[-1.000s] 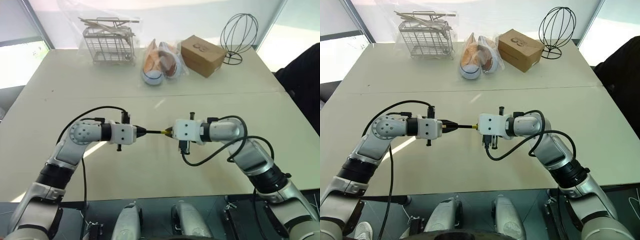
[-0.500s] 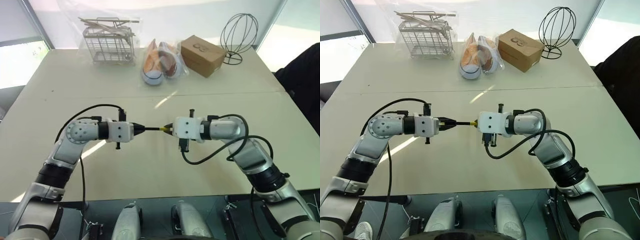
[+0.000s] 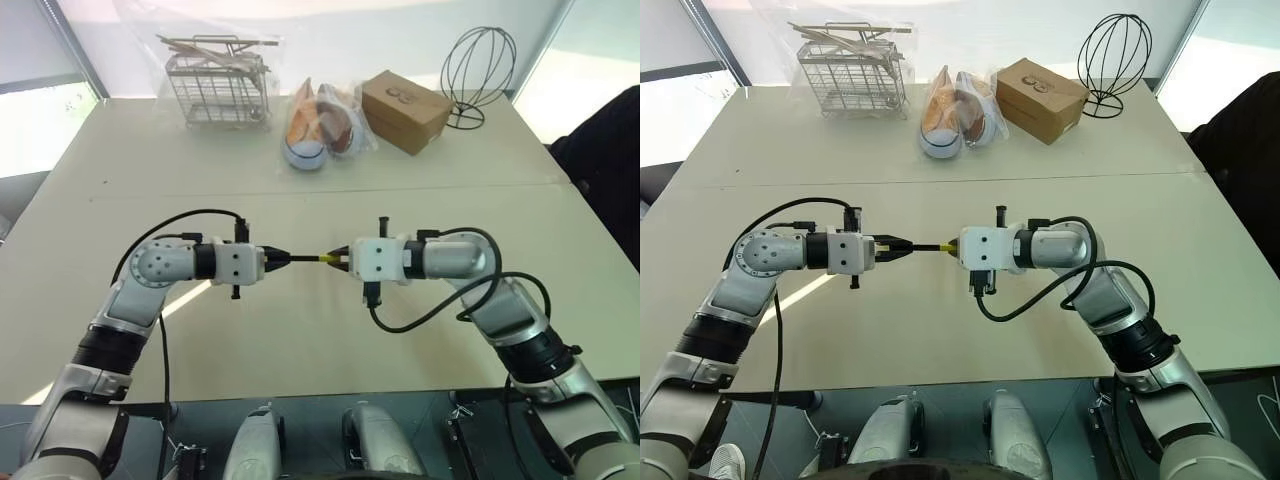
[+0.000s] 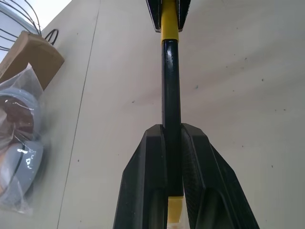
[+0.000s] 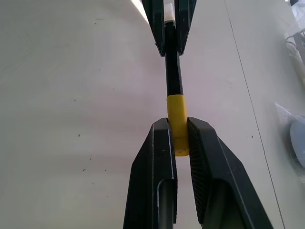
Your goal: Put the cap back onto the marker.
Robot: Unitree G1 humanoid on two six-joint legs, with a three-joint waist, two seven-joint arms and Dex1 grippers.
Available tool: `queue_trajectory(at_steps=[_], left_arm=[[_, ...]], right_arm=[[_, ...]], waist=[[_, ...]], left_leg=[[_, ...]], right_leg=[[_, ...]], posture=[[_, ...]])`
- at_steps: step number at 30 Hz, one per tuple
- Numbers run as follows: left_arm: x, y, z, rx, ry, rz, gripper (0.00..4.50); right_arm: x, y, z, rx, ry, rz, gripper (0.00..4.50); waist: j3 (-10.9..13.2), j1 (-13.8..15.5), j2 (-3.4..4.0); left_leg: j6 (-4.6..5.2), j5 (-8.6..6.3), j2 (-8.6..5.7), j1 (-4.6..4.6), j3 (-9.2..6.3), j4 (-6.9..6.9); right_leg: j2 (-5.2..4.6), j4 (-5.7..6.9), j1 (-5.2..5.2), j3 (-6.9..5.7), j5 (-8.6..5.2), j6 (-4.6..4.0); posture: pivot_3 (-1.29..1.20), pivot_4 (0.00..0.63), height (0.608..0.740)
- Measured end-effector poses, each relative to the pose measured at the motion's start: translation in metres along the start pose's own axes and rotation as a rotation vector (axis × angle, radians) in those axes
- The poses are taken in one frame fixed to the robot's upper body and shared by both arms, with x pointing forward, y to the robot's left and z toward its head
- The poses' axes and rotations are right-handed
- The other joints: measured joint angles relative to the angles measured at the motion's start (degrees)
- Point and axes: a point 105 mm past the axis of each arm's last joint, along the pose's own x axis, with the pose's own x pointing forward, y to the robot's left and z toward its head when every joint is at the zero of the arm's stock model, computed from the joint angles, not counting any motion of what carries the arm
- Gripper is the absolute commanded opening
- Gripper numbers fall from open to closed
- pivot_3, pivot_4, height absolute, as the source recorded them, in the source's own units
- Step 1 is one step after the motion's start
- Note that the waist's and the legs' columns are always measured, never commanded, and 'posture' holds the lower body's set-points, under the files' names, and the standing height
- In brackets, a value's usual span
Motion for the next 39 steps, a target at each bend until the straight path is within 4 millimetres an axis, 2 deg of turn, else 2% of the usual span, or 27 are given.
queue_trajectory(at_steps=[13,15,17,19,22,31,35,39], left_arm=[[0.002,0.001,0.001,-0.007,-0.011,0.005,0.00],[0.002,0.001,0.001,-0.007,-0.011,0.005,0.00],[0.009,0.001,0.008,0.002,-0.049,0.005,0.00],[0.016,0.000,0.014,0.017,-0.080,-0.004,0.00],[0.017,0.000,0.015,0.019,-0.081,-0.003,0.00],[0.008,-0.004,0.008,0.016,-0.048,-0.013,0.00],[-0.001,-0.013,0.001,-0.029,-0.020,-0.014,0.00],[-0.017,-0.010,-0.006,-0.108,0.022,0.046,0.00]], right_arm=[[0.000,-0.001,0.000,-0.003,0.000,-0.005,0.03],[0.000,-0.001,0.000,-0.003,0.000,-0.004,0.94],[0.006,0.003,0.009,-0.003,-0.048,0.010,1.72],[0.013,0.010,0.017,-0.011,-0.082,0.037,2.78],[0.012,0.010,0.015,-0.014,-0.074,0.041,4.38],[0.006,0.007,0.009,-0.014,-0.049,0.030,4.45],[-0.005,-0.002,-0.003,-0.010,0.002,-0.009,4.45],[-0.019,-0.007,-0.017,0.018,0.054,-0.048,4.45]], waist=[[0.0,0.0,0.00],[0.0,0.0,0.00],[0.0,0.0,0.01],[0.0,0.0,0.01],[0.0,0.0,0.01],[0.0,0.0,0.01],[0.0,0.0,0.01],[0.0,0.0,0.01]], left_leg=[[0.00,0.00,0.00,0.00,0.00,0.01],[0.00,0.00,0.00,0.00,0.00,0.01],[0.00,0.00,0.00,0.01,-0.01,0.01],[0.00,0.00,0.00,0.00,-0.02,0.03],[0.00,0.00,0.00,0.01,-0.01,0.04],[0.00,0.00,0.00,0.02,-0.01,0.03],[0.00,0.00,0.01,0.02,-0.01,0.02],[0.00,0.00,0.01,0.02,-0.01,0.01]], right_leg=[[0.00,0.00,0.00,0.00,0.00,0.00],[0.00,0.00,0.00,0.00,0.00,0.00],[0.00,0.00,0.03,0.00,0.00,0.00],[0.01,0.01,0.03,0.00,0.00,0.00],[0.00,0.01,0.03,0.00,0.00,0.00],[0.00,0.01,0.03,0.00,0.00,0.00],[-0.02,0.01,0.03,0.00,0.00,0.00],[-0.02,0.01,0.03,0.00,0.00,0.00]], posture=[[0.00,0.150,0.740],[0.00,0.150,0.740],[0.00,0.150,0.740],[0.00,0.150,0.740],[0.00,0.150,0.740],[0.00,0.150,0.740],[0.00,0.150,0.740],[0.00,0.150,0.740]])
